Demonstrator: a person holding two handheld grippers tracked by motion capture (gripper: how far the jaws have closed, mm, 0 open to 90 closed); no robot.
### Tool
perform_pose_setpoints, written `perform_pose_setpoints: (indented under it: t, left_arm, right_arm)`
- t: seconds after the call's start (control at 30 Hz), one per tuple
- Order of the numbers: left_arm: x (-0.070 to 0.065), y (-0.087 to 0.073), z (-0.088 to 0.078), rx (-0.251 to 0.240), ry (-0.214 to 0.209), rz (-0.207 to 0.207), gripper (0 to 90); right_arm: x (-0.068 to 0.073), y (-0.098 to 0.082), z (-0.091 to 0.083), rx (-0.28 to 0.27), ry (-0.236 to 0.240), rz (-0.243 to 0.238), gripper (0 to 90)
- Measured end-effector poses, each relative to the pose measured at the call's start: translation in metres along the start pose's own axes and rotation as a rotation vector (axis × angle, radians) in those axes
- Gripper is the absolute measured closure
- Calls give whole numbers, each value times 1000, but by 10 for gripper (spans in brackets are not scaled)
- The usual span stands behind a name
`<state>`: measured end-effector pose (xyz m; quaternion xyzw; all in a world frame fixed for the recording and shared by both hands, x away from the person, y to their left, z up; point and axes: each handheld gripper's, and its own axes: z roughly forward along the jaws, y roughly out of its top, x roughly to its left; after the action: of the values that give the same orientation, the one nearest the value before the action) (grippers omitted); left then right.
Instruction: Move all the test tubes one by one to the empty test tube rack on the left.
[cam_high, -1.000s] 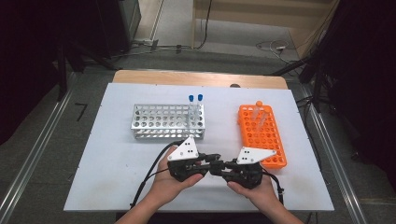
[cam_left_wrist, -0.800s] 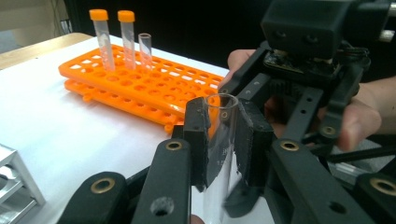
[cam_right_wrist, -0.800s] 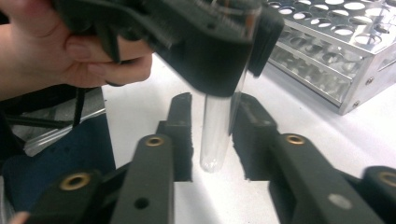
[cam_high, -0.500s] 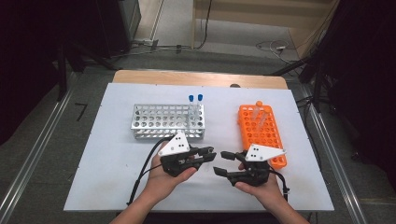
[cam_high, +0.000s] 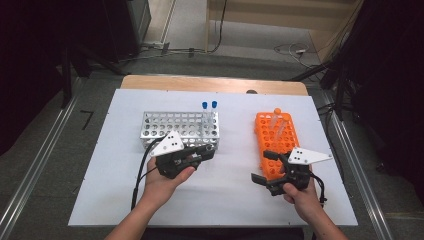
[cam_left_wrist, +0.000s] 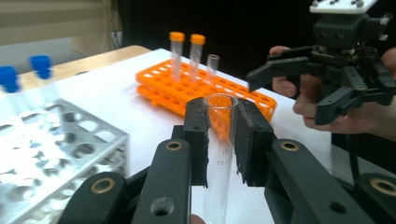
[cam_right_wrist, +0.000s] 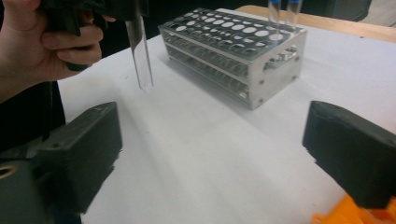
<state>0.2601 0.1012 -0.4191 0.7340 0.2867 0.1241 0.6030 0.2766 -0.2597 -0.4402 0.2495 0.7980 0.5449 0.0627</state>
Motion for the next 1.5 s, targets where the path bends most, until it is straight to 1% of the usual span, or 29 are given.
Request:
perform_pose_setpoints:
  t: [0.07,0.23,0.33,0.47,0.57,0.67,0.77,1.0,1.1,1.17,1.37,1.5]
  left_arm:
    - [5,2,-3,-12,15,-6,766]
    - [16,8,-7,-21,53,-7,766]
    - [24,12,-10,-29,77,-11,766]
    - [36,19,-11,-43,105,-21,766]
    - [44,24,-10,-48,125,-22,766]
    - [52,30,-7,-52,141,-17,766]
    - [60,34,-3,-56,158,-22,766]
    - [77,43,9,-66,198,-33,766]
    - [84,45,16,-74,223,-38,766]
    - [90,46,20,-75,234,-48,766]
    - [103,49,33,-81,272,-58,766]
    - [112,49,41,-85,299,-72,767]
  right_arm:
    - [-5,-1,-5,-9,-11,6,0]
    - [-14,-4,-15,1,-61,-4,0]
    - [-19,-6,-21,-2,-80,-2,0]
    - [-26,-8,-28,-15,-105,10,0]
    - [-32,-10,-31,-16,-116,21,0]
    - [-36,-12,-33,-16,-131,32,0]
    - [-39,-13,-36,-19,-143,40,0]
    - [-45,-16,-40,-20,-154,51,0]
    - [-46,-16,-41,-21,-156,52,0]
    - [-47,-17,-41,-21,-156,50,0]
    - [-48,-18,-41,-18,-160,55,0]
    - [-49,-18,-42,-20,-160,54,0]
